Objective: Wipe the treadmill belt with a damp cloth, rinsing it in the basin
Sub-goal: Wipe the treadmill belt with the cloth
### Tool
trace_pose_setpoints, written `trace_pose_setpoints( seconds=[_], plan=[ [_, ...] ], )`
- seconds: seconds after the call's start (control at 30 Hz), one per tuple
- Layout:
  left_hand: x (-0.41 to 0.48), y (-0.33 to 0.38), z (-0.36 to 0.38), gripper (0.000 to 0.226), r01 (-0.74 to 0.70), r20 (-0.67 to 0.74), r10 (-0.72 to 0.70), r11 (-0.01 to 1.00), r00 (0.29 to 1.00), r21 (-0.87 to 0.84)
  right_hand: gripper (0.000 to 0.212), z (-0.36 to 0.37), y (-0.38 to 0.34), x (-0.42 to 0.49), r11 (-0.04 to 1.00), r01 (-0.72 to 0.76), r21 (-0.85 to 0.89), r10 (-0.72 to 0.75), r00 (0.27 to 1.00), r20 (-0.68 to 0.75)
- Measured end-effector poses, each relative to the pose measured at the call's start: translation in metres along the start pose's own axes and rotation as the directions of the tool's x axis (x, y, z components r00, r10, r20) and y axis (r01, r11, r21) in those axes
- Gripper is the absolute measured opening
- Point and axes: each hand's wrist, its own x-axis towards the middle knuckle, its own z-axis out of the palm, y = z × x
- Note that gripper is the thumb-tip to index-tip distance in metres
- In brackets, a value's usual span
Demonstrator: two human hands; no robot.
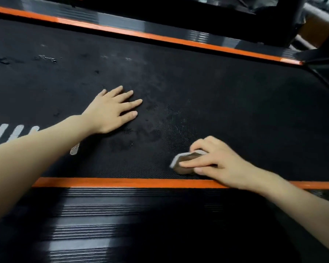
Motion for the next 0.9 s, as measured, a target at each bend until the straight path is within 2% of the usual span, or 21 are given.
trace_pose_setpoints(
  seconds=[0.1, 0.17, 0.27, 0.33, 0.4, 0.57, 0.67, 0.77, 0.83, 0.9],
  plan=[
    [0.001, -0.003, 0.006, 0.070, 0.004, 0.043, -0.004, 1.000, 0.999, 0.005, 0.031, -0.015, 0.008, -0.029, 0.974, -0.202, 0.102, 0.199, 0.979, 0.034],
    [0.001, -0.002, 0.008, 0.063, -0.004, 0.025, 0.004, 1.000, 1.000, 0.008, 0.032, -0.013, -0.001, -0.023, 0.956, -0.265, 0.126, 0.264, 0.964, 0.029],
    [0.000, -0.001, 0.008, 0.053, -0.002, 0.004, 0.002, 1.000, 1.000, -0.011, 0.033, 0.005, -0.029, 0.006, 0.983, -0.167, 0.071, 0.168, 0.986, 0.004],
    [0.000, 0.000, 0.006, 0.051, -0.003, -0.008, 0.002, 1.000, 1.000, -0.030, 0.029, 0.015, -0.048, 0.030, 0.995, -0.084, 0.044, 0.082, 0.996, 0.040],
    [0.000, 0.001, 0.003, 0.049, -0.005, -0.010, 0.004, 0.999, 1.000, -0.051, 0.029, 0.017, -0.059, 0.048, 0.997, -0.067, 0.031, 0.065, 0.996, 0.066],
    [-0.003, -0.002, -0.002, 0.050, -0.011, -0.016, 0.009, 0.997, 1.000, -0.077, 0.031, 0.022, -0.053, 0.050, 1.000, 0.021, -0.006, -0.021, 0.999, -0.035],
    [-0.009, -0.009, -0.004, 0.053, 0.054, -0.004, -0.055, 0.998, 0.999, -0.015, 0.032, 0.019, -0.031, 0.083, 0.997, -0.061, -0.051, 0.053, 0.989, -0.140],
    [-0.016, -0.018, 0.000, 0.055, 0.129, 0.033, -0.130, 0.991, 0.991, 0.036, 0.029, 0.010, 0.001, 0.140, 0.966, -0.246, -0.079, 0.213, 0.932, -0.292],
    [-0.018, -0.018, 0.003, 0.055, 0.150, 0.031, -0.151, 0.988, 0.988, 0.023, 0.029, 0.010, 0.007, 0.167, 0.926, -0.360, -0.114, 0.306, 0.892, -0.334],
    [-0.018, -0.016, 0.004, 0.054, 0.153, 0.023, -0.153, 0.988, 0.988, 0.027, 0.029, 0.017, -0.002, 0.167, 0.914, -0.373, -0.162, 0.302, 0.890, -0.342]
  ],
)
